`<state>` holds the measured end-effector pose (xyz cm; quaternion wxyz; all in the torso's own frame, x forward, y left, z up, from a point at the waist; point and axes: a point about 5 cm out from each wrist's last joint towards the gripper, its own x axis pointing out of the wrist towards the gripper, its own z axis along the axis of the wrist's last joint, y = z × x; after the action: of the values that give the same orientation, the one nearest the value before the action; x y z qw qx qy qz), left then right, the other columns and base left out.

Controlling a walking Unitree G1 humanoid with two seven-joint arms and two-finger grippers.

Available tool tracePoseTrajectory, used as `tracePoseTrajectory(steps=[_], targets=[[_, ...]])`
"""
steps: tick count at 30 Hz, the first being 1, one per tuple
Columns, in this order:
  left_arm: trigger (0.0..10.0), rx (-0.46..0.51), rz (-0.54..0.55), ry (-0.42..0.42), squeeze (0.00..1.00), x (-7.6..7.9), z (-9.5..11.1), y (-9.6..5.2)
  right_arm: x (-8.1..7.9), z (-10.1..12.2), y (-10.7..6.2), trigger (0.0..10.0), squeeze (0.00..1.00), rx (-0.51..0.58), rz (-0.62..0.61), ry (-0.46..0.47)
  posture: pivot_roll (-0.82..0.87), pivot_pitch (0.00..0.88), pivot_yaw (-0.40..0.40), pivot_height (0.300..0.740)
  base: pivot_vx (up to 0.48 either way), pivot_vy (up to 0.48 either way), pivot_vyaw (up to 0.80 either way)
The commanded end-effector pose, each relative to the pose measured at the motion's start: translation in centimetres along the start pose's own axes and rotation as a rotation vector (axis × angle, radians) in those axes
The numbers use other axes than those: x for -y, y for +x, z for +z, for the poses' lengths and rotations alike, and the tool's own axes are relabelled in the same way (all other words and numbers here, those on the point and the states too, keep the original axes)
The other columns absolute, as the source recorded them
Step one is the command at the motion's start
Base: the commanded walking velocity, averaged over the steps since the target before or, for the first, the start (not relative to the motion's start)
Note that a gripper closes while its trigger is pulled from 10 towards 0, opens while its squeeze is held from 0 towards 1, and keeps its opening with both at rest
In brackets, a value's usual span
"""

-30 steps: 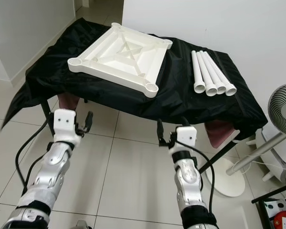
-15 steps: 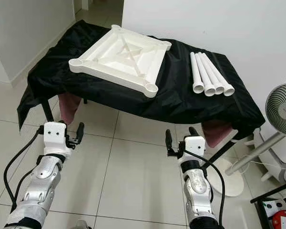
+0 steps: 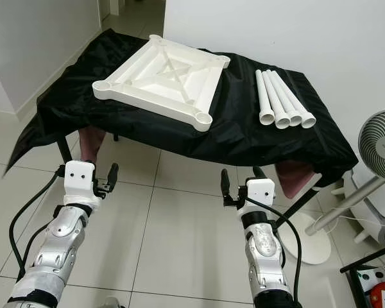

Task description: Building children table

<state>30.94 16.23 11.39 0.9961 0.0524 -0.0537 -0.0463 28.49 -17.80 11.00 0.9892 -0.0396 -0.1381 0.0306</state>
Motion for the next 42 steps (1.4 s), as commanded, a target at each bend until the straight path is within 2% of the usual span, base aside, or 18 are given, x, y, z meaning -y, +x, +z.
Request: tracePoseTrajectory(steps=[1, 14, 22, 42], targets=[[10.0, 0.025, -0.073, -0.01, 0.0, 0.7, 0.9, 0.4, 0.6, 0.5, 0.1, 10.0, 0.0, 0.007, -0.033, 0.0, 0.13, 0.002, -0.108, 0.74, 0.0, 0.0, 0.0], [10.0, 0.034, -0.058, -0.001, 0.0, 0.1, 1.6, 1.1, 0.5, 1.0, 1.3, 10.0, 0.0, 0.022, -0.035, 0.002, 0.15, 0.0, -0.116, 0.74, 0.0, 0.0, 0.0], [10.0, 0.037, -0.039, 0.004, 0.0, -0.4, 1.9, 1.3, 0.6, 1.3, 1.8, 10.0, 0.0, 0.023, -0.032, -0.004, 0.15, 0.0, -0.119, 0.74, 0.308, 0.0, 0.0], [10.0, 0.04, -0.039, -0.005, 0.0, -0.2, 1.9, 1.7, 0.3, 1.0, 2.2, 10.0, 0.0, 0.014, -0.006, -0.019, 0.16, 0.0, -0.136, 0.74, 0.338, 0.0, 0.0]])
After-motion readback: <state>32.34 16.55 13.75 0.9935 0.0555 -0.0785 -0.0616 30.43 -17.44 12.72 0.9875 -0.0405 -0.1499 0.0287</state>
